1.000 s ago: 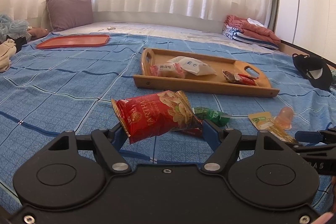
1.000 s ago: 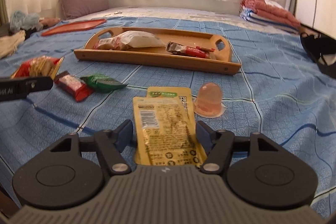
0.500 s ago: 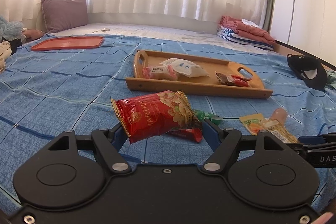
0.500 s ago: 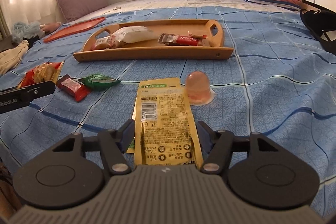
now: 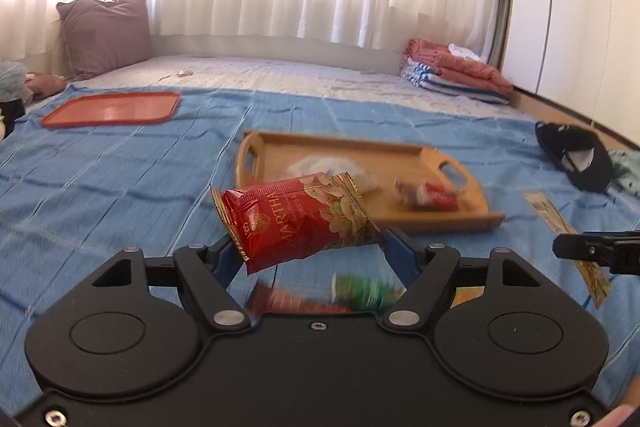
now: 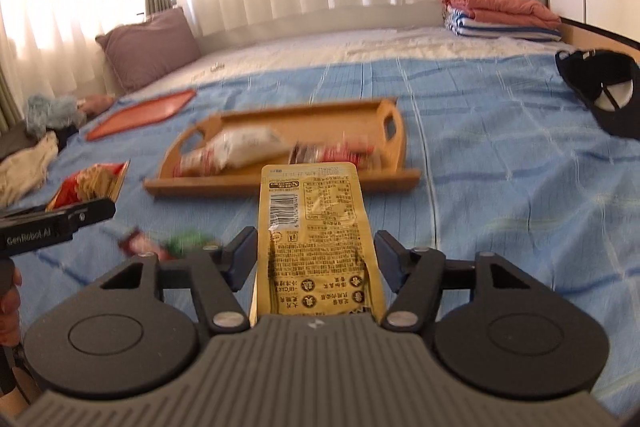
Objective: Organize snacks
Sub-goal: 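Carry the chip bag and sauce packet over the tray and open both tools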
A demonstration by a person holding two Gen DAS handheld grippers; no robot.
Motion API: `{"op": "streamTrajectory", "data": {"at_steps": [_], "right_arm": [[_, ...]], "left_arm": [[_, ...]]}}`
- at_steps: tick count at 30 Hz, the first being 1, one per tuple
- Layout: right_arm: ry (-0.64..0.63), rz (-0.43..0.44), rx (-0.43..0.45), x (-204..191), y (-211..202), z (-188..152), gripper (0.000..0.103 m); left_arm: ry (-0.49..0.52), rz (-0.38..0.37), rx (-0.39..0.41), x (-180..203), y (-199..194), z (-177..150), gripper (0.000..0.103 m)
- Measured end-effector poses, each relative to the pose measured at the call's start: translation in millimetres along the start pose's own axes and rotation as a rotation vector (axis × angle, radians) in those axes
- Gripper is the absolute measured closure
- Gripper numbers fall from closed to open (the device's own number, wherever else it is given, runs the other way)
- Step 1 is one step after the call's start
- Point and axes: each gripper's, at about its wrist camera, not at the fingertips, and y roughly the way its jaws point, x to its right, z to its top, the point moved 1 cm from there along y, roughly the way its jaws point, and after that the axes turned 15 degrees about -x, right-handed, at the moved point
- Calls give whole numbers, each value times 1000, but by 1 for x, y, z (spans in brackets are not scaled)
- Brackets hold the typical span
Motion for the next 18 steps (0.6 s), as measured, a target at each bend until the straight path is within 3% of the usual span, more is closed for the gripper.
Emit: {"op": "streamTrajectory", "data": {"at_steps": [5, 9, 18], "right_arm": [[-17, -8, 30, 6, 2, 50, 37], [-18, -28, 30, 10, 17, 91, 37], [18, 44, -36, 12, 82, 156, 37]], "left_arm": [[24, -34, 6, 6, 8, 47, 30], [23, -67, -39, 9, 30, 84, 30], [-104, -91, -114, 0, 114, 144, 30]]}}
